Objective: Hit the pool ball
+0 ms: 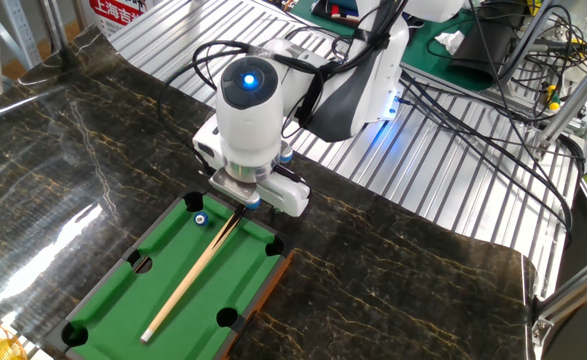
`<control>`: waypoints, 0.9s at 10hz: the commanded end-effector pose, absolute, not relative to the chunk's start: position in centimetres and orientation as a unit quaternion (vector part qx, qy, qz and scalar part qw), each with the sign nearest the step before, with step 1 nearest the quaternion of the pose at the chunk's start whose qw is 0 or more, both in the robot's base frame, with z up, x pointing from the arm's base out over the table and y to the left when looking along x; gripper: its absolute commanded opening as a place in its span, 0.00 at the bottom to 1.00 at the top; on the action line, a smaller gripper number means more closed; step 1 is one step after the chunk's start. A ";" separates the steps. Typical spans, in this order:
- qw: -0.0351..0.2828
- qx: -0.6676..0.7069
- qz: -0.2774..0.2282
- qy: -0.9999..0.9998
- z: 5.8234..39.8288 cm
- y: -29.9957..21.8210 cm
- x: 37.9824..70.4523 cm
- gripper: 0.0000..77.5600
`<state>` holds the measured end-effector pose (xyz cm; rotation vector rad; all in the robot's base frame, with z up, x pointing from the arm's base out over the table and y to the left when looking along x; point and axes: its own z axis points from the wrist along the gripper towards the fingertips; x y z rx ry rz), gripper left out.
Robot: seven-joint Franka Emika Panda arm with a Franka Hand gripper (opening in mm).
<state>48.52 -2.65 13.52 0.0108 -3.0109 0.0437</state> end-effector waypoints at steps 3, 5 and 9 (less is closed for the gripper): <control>0.065 0.038 0.013 -0.997 13.1 -2.6 48.7 1.00; 0.065 0.034 0.013 -0.997 12.8 -2.9 48.7 1.00; 0.066 0.029 0.006 -0.997 12.6 -3.8 48.9 1.00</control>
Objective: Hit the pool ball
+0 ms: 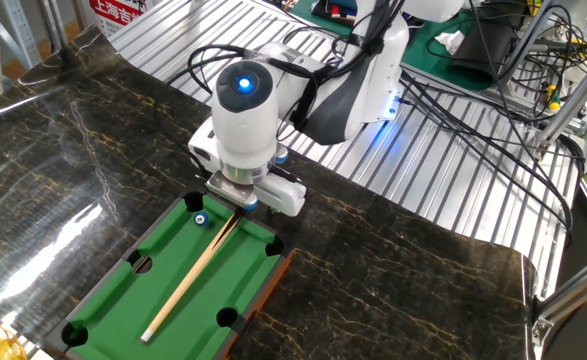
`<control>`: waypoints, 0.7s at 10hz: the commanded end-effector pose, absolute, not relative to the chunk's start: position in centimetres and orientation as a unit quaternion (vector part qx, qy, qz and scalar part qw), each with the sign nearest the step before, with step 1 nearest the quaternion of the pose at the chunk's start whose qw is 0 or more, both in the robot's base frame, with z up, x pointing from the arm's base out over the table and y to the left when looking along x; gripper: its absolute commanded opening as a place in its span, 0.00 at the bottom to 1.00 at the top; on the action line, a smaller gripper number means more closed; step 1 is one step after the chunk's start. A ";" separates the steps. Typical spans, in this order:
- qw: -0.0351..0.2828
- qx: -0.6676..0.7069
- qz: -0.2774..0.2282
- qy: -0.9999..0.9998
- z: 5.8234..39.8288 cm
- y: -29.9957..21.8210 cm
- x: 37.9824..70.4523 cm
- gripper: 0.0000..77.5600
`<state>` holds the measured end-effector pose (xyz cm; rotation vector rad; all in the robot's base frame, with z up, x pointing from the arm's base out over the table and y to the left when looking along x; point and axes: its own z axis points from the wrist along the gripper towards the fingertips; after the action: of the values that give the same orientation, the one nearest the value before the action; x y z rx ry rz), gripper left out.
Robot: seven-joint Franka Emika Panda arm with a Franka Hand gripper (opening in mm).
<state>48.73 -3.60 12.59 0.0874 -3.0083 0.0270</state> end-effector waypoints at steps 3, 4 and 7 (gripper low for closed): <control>0.065 0.023 0.008 -0.998 12.6 -3.8 48.9 1.00; 0.065 0.019 0.009 -0.998 12.6 -3.8 48.9 1.00; 0.064 0.013 0.011 -0.998 12.6 -3.8 48.9 1.00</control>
<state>48.76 -3.77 12.53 0.0438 -3.0092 0.0321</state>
